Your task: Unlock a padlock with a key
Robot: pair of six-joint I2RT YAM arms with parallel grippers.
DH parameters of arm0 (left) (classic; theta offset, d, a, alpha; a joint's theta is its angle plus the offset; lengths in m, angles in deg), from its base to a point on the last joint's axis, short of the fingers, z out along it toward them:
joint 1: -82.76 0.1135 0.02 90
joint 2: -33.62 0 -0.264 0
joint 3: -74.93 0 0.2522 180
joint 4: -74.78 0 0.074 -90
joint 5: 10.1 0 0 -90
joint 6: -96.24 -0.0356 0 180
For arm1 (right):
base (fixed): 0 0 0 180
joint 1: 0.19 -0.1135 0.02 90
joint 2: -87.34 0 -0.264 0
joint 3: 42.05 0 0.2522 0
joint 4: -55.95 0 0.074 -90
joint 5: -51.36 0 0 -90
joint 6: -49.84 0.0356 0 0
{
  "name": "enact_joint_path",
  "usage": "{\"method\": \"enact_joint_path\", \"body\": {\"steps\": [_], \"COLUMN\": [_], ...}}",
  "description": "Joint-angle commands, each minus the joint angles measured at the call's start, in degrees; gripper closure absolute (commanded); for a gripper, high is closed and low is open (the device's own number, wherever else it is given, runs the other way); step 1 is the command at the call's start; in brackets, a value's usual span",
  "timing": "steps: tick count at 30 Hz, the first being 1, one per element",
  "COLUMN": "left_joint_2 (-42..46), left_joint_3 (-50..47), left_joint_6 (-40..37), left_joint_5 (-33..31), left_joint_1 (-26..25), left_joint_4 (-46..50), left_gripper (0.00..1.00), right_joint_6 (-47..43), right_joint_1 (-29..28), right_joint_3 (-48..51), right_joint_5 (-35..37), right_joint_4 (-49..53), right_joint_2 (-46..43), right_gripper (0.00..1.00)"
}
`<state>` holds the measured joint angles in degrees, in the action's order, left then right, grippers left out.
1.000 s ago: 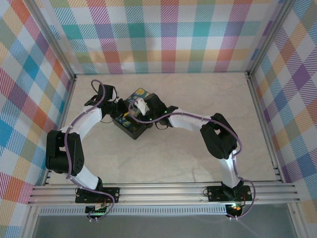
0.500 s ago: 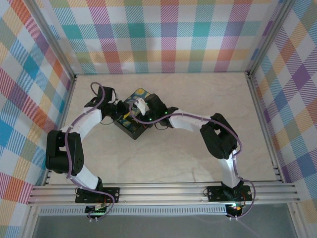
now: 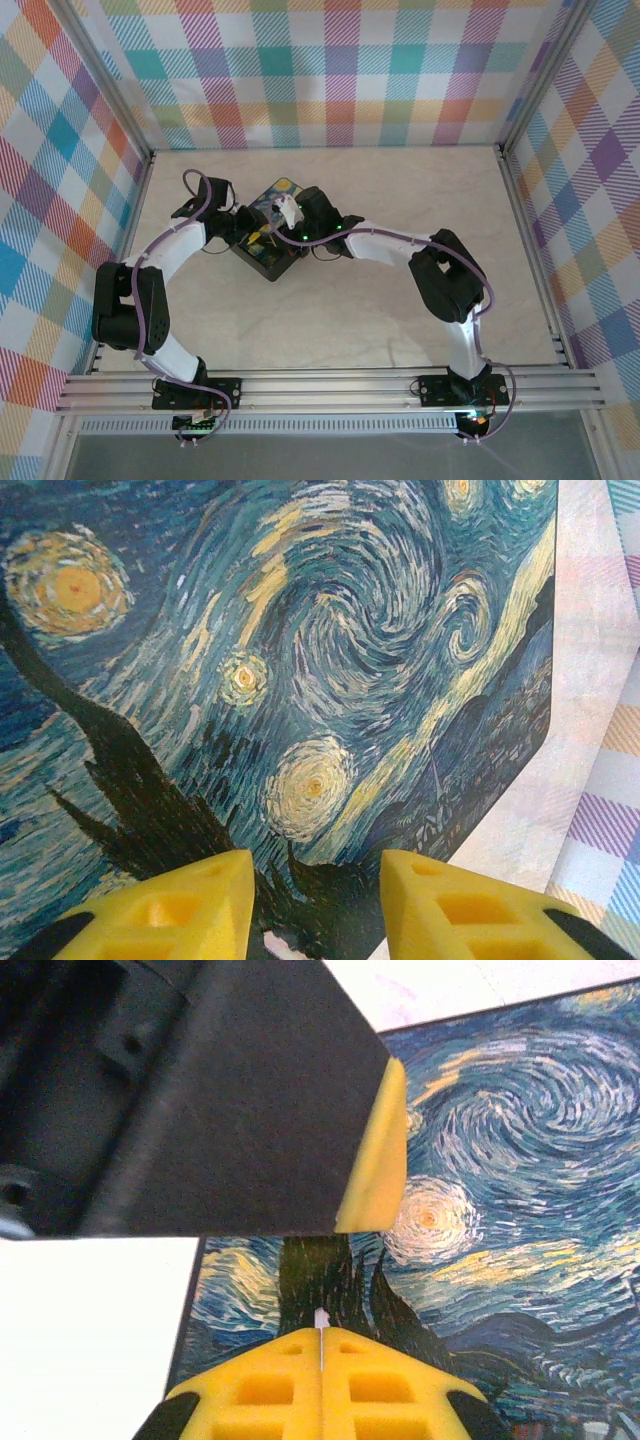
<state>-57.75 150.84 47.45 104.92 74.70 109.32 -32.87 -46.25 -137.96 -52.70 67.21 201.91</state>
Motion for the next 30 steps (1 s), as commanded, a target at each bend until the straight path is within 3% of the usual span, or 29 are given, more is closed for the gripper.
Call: {"method": "enact_joint_path", "body": {"steps": [1,12,30], "left_joint_2": [2.2,4.8,8.1], "left_joint_3": [-1.2,-1.8,-0.7], "left_joint_6": [2.0,10.3,5.4], "left_joint_5": [0.7,-0.9,-5.1], "left_joint_1": [0.3,0.5,4.8], "left_joint_4": [-0.1,-1.4,4.0], "left_gripper": [0.61,0.50,0.49], "right_joint_6": [2.8,5.9,3.7], "right_joint_1": [0.6,0.8,1.9], "right_joint_3": [0.7,-0.6,-9.7], "right_joint_5": [-2.7,-2.1,2.3], "right_joint_4": [-4.3,-5.2,8.2], "right_joint_2": [-2.7,-3.2,4.3], "right_gripper": [0.99,0.99,0.79]}}
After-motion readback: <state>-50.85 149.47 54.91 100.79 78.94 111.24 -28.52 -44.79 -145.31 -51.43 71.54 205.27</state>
